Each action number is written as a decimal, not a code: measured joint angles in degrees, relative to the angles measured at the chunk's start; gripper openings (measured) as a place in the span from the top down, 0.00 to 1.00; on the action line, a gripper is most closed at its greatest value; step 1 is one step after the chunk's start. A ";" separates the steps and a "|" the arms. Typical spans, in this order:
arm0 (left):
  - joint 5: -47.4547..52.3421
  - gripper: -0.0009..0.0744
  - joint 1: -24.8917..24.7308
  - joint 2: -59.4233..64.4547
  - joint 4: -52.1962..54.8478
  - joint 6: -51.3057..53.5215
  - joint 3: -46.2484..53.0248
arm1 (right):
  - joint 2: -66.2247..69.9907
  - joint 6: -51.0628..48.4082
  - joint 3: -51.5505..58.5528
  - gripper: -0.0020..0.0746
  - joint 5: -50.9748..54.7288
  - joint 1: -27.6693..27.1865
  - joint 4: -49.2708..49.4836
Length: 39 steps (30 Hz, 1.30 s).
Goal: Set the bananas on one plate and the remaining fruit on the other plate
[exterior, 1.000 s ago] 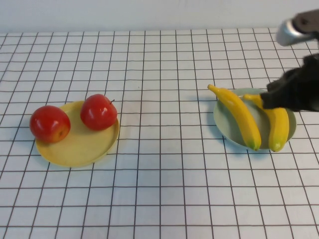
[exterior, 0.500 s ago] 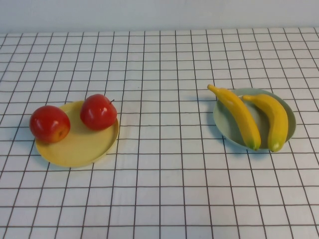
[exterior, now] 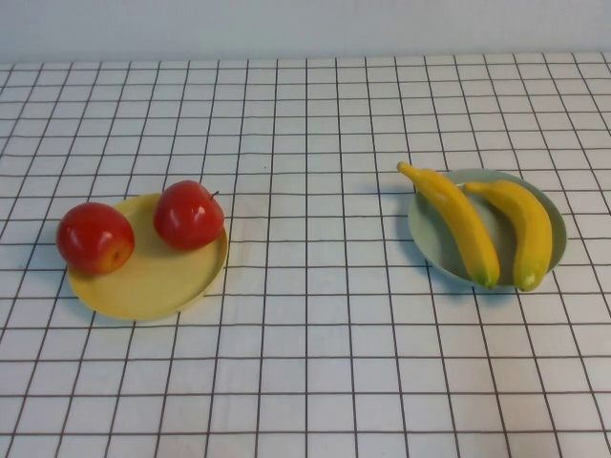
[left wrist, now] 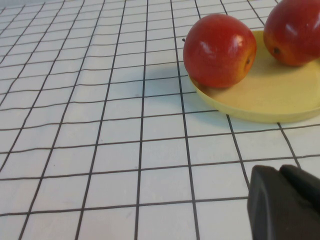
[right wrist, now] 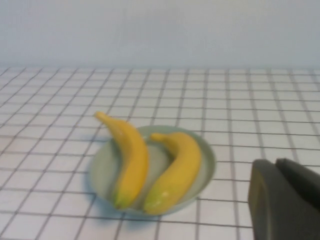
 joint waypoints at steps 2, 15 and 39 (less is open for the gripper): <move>0.00 0.99 0.00 0.00 0.00 0.00 0.00 | -2.89 0.00 3.42 0.99 -2.25 -4.91 0.11; 0.03 0.99 0.00 0.00 0.00 0.00 0.00 | -11.50 0.00 14.14 0.99 -6.02 -15.02 4.59; 0.14 0.99 0.00 -0.11 0.00 0.00 0.00 | -16.56 -16.33 14.39 0.99 12.56 -13.94 18.26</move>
